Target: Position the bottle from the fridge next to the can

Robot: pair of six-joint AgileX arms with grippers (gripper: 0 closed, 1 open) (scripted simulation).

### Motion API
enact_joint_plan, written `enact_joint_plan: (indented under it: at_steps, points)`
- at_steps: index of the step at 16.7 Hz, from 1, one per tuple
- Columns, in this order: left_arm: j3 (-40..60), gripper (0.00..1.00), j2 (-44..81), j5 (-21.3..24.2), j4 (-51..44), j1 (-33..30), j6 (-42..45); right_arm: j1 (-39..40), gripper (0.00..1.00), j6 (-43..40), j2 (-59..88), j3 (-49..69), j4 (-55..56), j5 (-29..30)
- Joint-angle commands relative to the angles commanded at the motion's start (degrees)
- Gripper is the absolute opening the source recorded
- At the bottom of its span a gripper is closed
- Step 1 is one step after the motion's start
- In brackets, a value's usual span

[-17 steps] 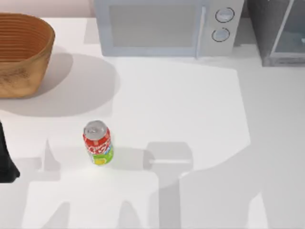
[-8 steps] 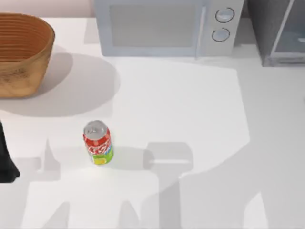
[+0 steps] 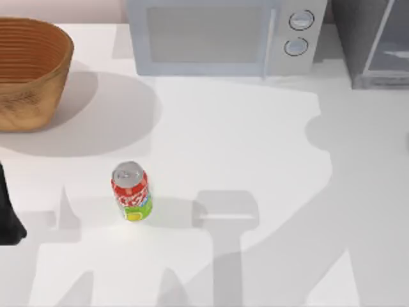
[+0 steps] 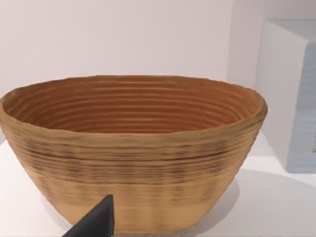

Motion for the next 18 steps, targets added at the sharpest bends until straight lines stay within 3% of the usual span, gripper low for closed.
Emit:
enact_joint_plan:
  at_steps: [5, 13, 18]
  points:
    - [0.0, 1.00, 0.0, 0.0, 0.0, 0.0, 0.0, -1.0, 0.00, 0.1, -4.5, -6.6, 3.1, -0.8]
    - [0.0, 1.00, 0.0, 0.0, 0.0, 0.0, 0.0, -4.0, 0.00, 0.2, -19.6, -34.3, 13.7, -4.2]
    - [0.0, 1.00, 0.0, 0.0, 0.0, 0.0, 0.0, -4.5, 0.00, 0.2, -22.1, -37.6, 15.6, -4.8]
